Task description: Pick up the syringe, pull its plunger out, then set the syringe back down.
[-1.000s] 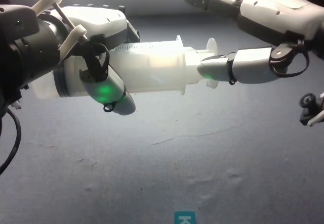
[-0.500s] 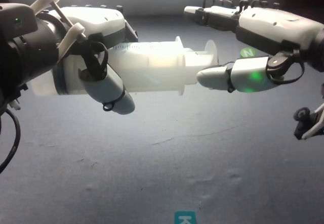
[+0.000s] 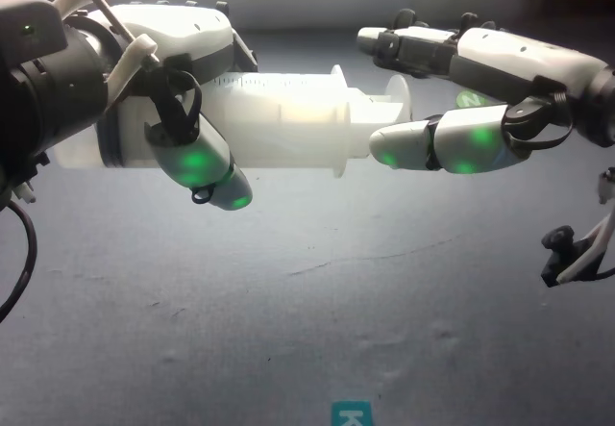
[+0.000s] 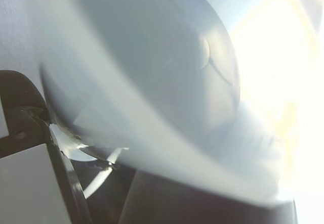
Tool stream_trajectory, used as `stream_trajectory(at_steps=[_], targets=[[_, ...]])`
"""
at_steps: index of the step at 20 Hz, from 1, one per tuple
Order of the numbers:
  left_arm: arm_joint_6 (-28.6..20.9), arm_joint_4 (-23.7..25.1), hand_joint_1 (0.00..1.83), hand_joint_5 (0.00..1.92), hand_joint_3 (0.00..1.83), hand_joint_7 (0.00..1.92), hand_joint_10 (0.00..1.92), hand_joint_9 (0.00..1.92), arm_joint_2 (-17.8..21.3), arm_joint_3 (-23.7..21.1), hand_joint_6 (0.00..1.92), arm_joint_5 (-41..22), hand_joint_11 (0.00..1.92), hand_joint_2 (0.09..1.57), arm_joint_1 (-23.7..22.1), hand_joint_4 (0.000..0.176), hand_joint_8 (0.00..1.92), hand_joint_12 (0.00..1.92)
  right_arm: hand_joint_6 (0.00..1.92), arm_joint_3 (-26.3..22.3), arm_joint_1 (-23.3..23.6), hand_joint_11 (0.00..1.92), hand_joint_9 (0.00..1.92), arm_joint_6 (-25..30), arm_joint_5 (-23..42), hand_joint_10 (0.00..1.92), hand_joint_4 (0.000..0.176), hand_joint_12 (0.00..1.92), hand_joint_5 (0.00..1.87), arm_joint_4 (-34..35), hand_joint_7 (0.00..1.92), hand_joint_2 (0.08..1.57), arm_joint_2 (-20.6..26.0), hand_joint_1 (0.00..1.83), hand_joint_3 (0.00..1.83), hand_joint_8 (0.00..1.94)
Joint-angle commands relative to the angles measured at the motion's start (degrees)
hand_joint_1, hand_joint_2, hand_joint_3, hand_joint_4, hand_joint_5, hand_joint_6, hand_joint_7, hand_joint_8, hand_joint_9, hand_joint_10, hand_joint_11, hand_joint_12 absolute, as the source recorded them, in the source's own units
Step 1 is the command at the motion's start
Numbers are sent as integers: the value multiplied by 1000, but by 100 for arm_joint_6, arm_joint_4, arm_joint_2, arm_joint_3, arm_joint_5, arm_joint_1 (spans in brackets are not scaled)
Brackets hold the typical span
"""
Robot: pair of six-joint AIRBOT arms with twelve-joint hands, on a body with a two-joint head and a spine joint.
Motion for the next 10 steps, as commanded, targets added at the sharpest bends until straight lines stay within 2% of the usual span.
stream_trajectory(at_steps=[1, 4, 6, 10], targets=[[12, 296, 1353, 965, 0, 754, 1468, 764, 26, 13, 945, 80, 722, 1172, -102, 0, 1262, 1475, 6, 19, 51, 0, 182, 183, 691, 12, 0, 471, 92, -263, 174, 1137, -2, 671, 0, 9], [28, 296, 1360, 991, 0, 797, 1429, 789, 26, 14, 898, 80, 734, 1155, -102, 0, 1219, 1447, 11, 22, 18, 0, 197, 531, 736, 16, 0, 494, 110, -578, 191, 1149, -22, 670, 4, 12], [29, 296, 1360, 970, 1, 812, 1403, 793, 26, 18, 955, 80, 720, 1153, -102, 0, 1206, 1415, 2, 30, -6, 0, 185, 717, 734, 9, 0, 472, 96, -804, 179, 1154, -37, 626, 3, 4], [32, 293, 1356, 964, 0, 792, 1432, 771, 24, 39, 984, 80, 703, 1163, -101, 0, 1204, 1456, 3, 55, -31, 0, 184, 788, 649, 6, 0, 439, 97, -870, 184, 1143, -56, 666, 0, 3]])
